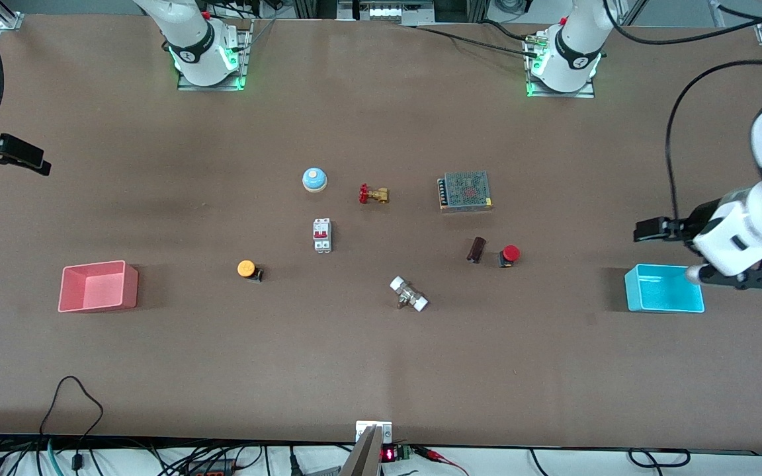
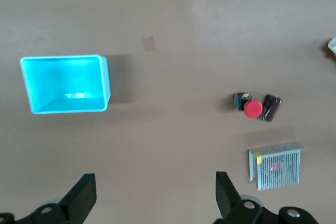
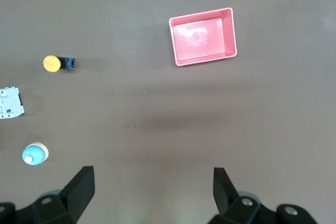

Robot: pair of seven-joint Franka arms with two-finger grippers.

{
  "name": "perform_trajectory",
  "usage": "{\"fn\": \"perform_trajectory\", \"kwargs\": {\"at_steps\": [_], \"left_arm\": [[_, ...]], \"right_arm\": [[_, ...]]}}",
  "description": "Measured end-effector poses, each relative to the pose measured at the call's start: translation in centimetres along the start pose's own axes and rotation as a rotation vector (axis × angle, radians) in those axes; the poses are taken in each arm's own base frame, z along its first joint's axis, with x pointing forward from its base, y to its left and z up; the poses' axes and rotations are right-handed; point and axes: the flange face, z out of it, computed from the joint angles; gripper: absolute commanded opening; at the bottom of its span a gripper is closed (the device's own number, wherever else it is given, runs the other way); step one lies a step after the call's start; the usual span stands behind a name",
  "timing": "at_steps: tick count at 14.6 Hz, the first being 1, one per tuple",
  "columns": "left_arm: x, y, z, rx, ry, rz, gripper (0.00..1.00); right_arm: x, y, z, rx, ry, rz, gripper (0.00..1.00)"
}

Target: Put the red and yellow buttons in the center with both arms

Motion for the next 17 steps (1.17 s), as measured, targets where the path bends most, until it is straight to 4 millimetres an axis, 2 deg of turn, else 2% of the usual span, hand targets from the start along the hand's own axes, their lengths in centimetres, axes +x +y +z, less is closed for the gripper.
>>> {"fn": "perform_trajectory", "kwargs": {"at_steps": [2,5,8,12,17], "left_arm": [[-2.1,-0.8,-1.6,-0.005,0.007,-0.007,1.00],[-3.9,-0.6,-2.8,-0.009,0.015,-0.023,1.00],[-3.9,0.0,-3.3,-0.009,0.024,-0.029,1.00],[-3.9,0.3,-5.4,-0.005,0.068,-0.024,1.00],[-4.5,0.5,-5.3,-0.009,0.021,-0.015,1.00]], "right_arm": [[-0.5,0.0,0.0,0.000,-0.002,-0.003,1.00],[-0.9,0.0,0.2,0.000,-0.009,-0.004,1.00],[-1.0,0.0,0.3,0.000,-0.017,-0.004,1.00],[-1.1,0.0,0.3,0.000,-0.022,-0.004,1.00],[-1.3,0.0,0.4,0.001,-0.033,-0.003,1.00]]}}
